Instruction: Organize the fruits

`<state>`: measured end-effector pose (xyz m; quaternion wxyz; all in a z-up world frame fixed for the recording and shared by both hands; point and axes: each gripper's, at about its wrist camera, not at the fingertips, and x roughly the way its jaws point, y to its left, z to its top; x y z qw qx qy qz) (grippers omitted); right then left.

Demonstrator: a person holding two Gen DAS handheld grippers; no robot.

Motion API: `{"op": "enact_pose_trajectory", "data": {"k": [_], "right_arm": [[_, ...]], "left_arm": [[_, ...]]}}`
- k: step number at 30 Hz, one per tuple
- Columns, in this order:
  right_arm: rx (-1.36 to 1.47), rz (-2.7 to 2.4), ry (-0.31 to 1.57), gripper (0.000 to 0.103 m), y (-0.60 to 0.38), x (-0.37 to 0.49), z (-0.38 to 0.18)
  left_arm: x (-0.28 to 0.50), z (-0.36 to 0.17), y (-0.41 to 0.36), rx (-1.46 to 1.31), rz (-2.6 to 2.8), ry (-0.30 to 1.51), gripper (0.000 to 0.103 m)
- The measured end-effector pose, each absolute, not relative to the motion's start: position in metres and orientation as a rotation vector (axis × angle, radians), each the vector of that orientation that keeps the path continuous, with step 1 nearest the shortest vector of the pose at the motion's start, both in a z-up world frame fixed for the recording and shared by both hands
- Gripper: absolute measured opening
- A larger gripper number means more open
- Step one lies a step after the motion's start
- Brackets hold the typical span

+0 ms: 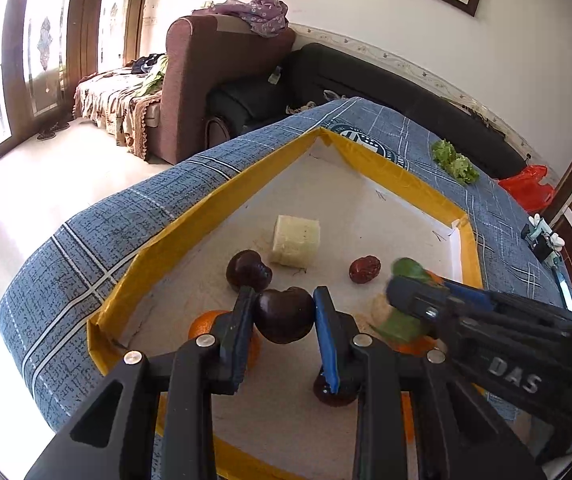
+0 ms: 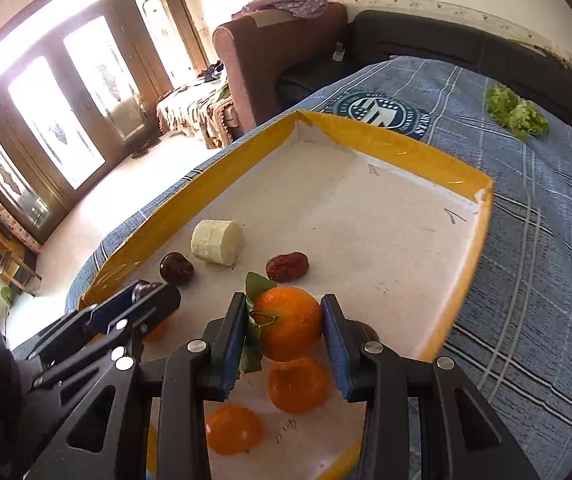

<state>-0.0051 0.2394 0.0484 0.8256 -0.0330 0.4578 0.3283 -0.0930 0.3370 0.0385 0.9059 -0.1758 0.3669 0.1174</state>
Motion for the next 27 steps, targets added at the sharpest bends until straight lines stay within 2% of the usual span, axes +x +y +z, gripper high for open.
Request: {"op": "enact_pose_trajectory", "data": {"k": [7, 9, 12, 15, 18, 27], "right_arm": [[-0.045, 0.703, 0.996, 0.042, 0.254, 0.016, 0.044], [-0.055, 0.698, 0.997, 0.042, 0.26, 0.02, 0.042], [-0.071, 0.687, 0.988, 0.042, 0.265, 0.025, 0.043], [-0.065, 0.685, 0.968, 0.044, 0.264, 0.025, 0.05], [-0.062, 0.667, 0.935, 0.053, 0.256, 0.022, 0.058], [-0.163, 0.632, 0.912, 0.056, 0.256, 0.01, 0.063]], "left_arm": [[-0.092, 0.035, 0.337, -0.38, 0.227, 0.746, 0.031], [-0.092, 0.036, 0.339, -0.396, 0.219, 0.735, 0.046], [-0.096, 0.041, 0.342, -0.411, 0.211, 0.717, 0.059], [-0.099, 0.044, 0.348, -0.426, 0.218, 0.704, 0.068], [-0.104, 0.048, 0.355, -0.457, 0.235, 0.691, 0.069], [-0.127, 0.068, 0.369, -0.494, 0.289, 0.62, 0.071]]}}
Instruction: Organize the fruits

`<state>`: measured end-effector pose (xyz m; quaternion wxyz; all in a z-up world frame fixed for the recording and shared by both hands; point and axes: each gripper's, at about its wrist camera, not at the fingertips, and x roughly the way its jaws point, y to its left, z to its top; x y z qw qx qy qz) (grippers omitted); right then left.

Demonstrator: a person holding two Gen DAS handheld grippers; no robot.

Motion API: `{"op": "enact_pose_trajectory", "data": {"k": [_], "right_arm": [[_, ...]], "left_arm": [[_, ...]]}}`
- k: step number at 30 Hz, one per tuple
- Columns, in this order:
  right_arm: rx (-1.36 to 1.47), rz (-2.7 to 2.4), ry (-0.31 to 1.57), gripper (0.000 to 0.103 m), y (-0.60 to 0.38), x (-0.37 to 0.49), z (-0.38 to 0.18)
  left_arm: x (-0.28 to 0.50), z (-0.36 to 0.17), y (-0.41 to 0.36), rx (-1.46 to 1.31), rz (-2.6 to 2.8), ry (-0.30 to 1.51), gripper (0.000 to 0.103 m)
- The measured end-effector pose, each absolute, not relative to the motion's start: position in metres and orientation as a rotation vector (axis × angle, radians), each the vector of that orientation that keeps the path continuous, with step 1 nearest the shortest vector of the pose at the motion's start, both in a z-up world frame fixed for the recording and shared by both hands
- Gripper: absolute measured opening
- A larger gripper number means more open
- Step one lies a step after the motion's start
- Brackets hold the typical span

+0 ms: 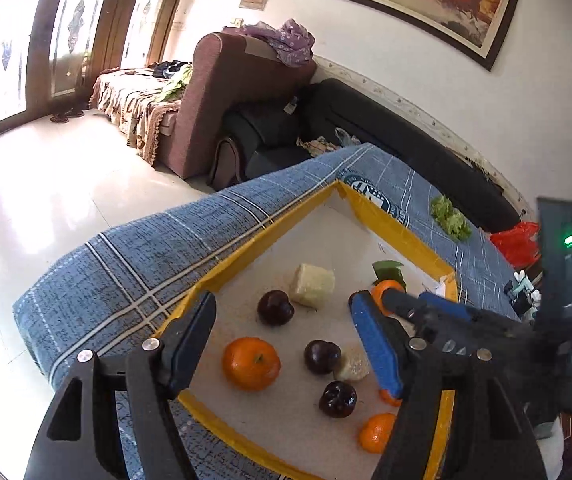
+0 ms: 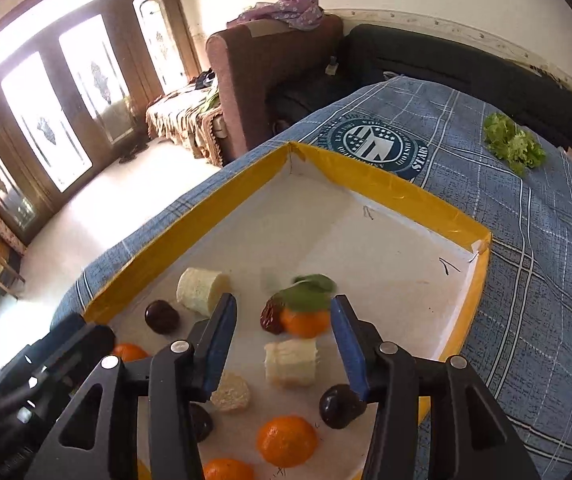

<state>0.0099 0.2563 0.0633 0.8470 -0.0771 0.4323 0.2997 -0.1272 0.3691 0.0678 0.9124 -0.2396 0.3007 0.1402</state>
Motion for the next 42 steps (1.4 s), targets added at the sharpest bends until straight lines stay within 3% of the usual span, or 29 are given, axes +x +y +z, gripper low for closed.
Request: {"op": "enact_pose_trajectory", "data": {"k": [8, 13, 17, 21, 42], "right_arm": [[-0.106, 0.518, 0.877, 0.057, 0.222, 0.009, 0.075], [-0.086, 0.494, 0.795, 0.066, 0.189, -0.025, 0.097], [-0.095, 0.471, 0.76, 0.072, 0.167, -0.058, 0.1], [-0.079, 0.443, 0.755, 0.075, 0.145, -0.083, 0.095], [-0.017, 0.343, 0.737, 0.081, 0.085, -0.144, 0.071]], "left_arm": [[-0.138, 0.085, 0.362, -0.446, 0.304, 0.585, 0.072], [-0.149, 0.097, 0.336, -0.358, 0.315, 0.551, 0.075], [-0.159, 0.105, 0.306, -0.284, 0.319, 0.53, 0.087], [-0.168, 0.106, 0.274, -0.207, 0.317, 0.535, 0.092], [-0.191, 0.09, 0.217, -0.133, 0.268, 0.629, 0.093]]}}
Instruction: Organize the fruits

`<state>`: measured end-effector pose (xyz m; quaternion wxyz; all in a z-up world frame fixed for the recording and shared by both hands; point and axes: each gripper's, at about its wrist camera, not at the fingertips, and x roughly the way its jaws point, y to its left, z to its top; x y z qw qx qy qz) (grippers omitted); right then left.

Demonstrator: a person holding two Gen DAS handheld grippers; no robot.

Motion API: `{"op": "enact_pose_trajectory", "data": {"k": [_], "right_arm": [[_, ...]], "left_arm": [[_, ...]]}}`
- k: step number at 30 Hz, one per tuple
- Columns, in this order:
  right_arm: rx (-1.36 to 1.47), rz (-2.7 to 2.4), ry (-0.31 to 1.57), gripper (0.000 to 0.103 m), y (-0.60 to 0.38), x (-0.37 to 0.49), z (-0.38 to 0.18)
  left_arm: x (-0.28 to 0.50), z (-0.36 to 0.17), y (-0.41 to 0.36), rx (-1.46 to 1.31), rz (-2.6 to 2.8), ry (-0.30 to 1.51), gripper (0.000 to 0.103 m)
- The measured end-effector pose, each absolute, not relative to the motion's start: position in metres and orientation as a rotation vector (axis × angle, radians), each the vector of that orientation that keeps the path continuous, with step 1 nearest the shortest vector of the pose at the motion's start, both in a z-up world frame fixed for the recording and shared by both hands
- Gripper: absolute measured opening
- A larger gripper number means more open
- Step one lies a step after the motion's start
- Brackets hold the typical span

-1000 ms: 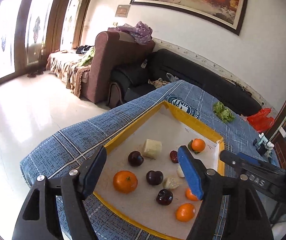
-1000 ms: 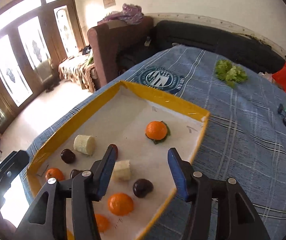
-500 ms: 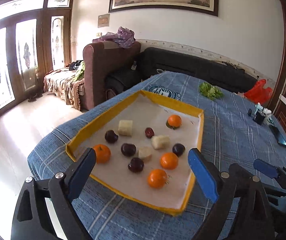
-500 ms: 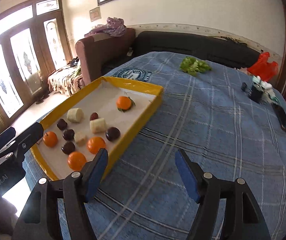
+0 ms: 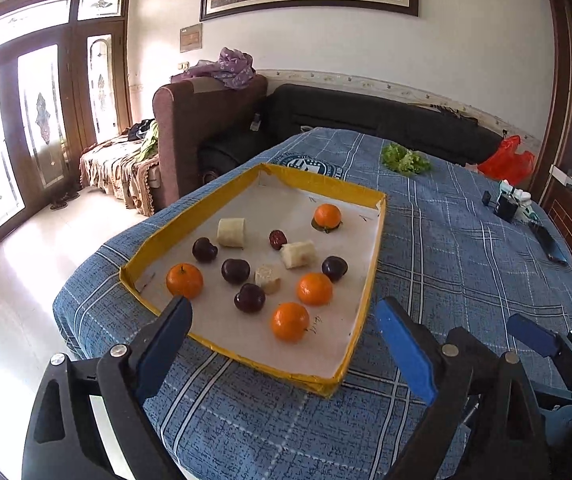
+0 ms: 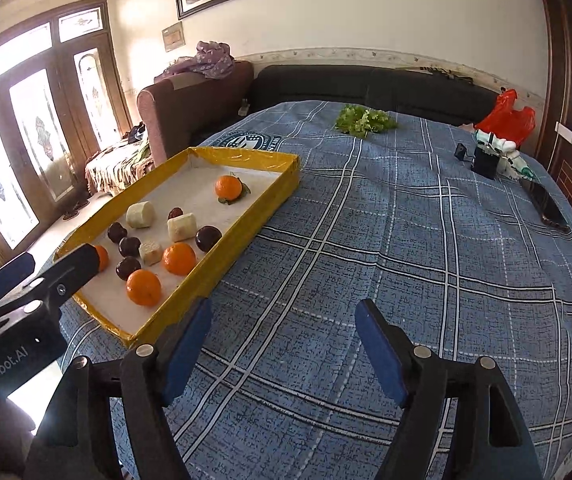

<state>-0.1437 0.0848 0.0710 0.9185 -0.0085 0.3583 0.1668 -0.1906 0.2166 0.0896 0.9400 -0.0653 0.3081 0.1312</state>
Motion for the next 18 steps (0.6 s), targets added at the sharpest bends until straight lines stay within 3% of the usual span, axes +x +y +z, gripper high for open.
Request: {"op": "enact_pose_trajectory", "data": {"k": [18], "right_arm": [[-0.029, 0.33, 0.765, 0.083, 0.089, -0.142, 0.059]], "left_arm": [[-0.183, 0.076, 0.221, -0.163, 0.257, 0.677, 0.093]]}}
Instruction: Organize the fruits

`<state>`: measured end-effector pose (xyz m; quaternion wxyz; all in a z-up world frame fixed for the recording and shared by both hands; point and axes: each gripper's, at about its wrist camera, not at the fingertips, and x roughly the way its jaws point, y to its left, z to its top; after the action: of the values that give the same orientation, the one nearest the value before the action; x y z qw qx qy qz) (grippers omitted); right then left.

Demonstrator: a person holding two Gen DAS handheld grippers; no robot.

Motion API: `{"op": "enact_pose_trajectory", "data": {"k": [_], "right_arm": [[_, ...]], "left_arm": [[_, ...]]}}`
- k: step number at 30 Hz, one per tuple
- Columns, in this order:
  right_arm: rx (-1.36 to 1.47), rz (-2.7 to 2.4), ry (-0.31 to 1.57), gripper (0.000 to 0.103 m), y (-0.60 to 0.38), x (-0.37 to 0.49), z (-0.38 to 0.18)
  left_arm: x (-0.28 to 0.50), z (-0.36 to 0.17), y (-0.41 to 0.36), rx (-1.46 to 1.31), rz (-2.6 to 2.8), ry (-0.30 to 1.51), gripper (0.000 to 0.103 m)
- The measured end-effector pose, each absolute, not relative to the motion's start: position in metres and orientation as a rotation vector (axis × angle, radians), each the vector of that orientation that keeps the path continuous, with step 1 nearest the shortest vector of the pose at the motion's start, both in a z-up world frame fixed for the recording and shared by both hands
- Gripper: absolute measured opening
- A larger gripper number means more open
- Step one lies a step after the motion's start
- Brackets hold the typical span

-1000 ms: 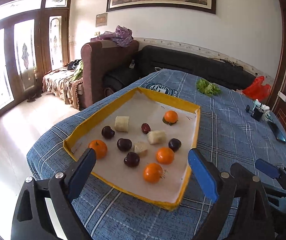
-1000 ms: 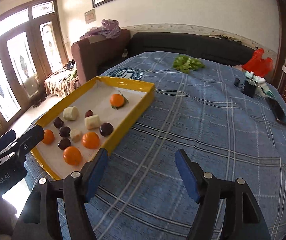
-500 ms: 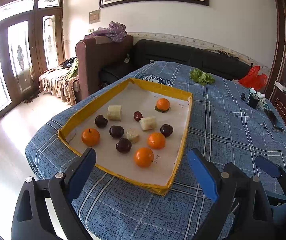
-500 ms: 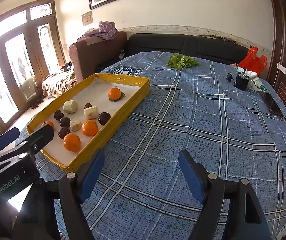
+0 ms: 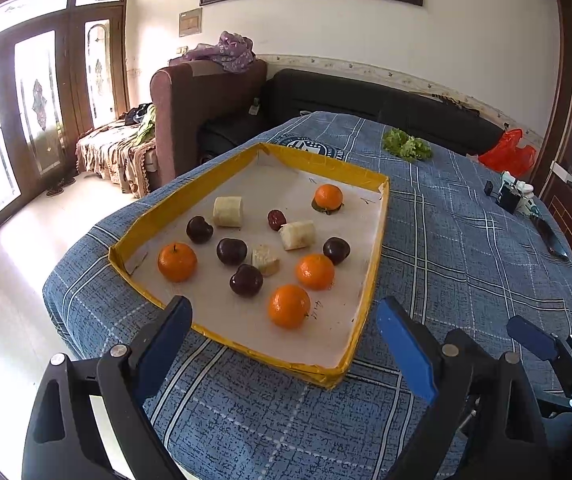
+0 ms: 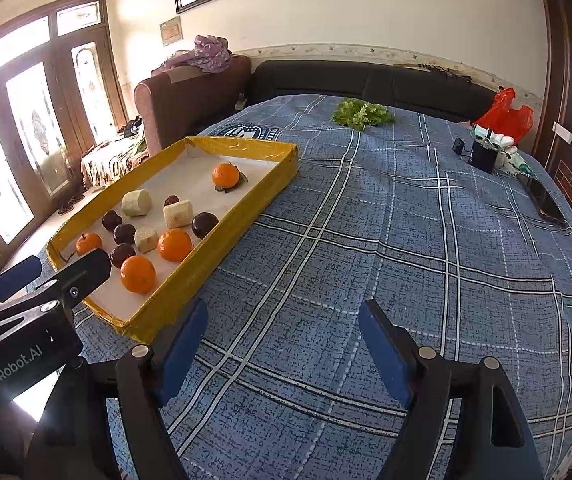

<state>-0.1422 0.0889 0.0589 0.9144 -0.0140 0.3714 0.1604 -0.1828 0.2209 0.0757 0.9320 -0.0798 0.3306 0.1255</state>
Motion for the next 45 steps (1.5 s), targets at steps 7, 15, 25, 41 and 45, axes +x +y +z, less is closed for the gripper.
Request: {"op": "enact_pose_trajectory", "data": {"k": [7, 15, 25, 41, 45], "right_arm": [[-0.035, 0.333, 0.779, 0.083, 0.094, -0.139, 0.054], [-0.046, 0.343, 0.791, 0.083, 0.101, -0.138, 0.049], [-0.05, 0.346, 0.794, 0.083, 0.103, -0.138, 0.047], [-0.06, 0.357, 0.772, 0.083, 0.109, -0.147, 0.051], [-0.063, 0.363, 0.765, 0.083, 0.11, -0.15, 0.053]], "left_arm": [[-0.179, 0.071, 0.227, -0.177, 0.26, 0.685, 0.093], [-0.178, 0.071, 0.233, -0.181, 0.277, 0.674, 0.093], [-0.179, 0.07, 0.235, -0.185, 0.283, 0.667, 0.093], [-0.214, 0.11, 0.232, -0.125, 0.489, 0.43, 0.103], [-0.218, 0.114, 0.233, -0.095, 0.566, 0.432, 0.103]]}}
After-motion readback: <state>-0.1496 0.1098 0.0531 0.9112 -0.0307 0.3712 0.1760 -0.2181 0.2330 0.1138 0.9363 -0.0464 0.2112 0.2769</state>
